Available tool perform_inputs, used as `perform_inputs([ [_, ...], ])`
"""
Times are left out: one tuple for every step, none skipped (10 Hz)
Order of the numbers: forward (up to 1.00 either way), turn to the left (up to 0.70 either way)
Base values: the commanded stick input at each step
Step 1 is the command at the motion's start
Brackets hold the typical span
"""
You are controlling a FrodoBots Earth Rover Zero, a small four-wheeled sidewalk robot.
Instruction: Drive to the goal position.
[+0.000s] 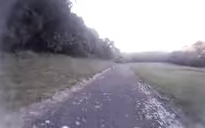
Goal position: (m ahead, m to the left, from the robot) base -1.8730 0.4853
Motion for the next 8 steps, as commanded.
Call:
perform_inputs([
  [1.00, -0.30],
  [1.00, -0.37],
  [1.00, -0.39],
  [1.00, -0.38],
  [1.00, -0.31],
  [1.00, -0.16],
  [0.93, 0.00],
  [0.48, 0.00],
])
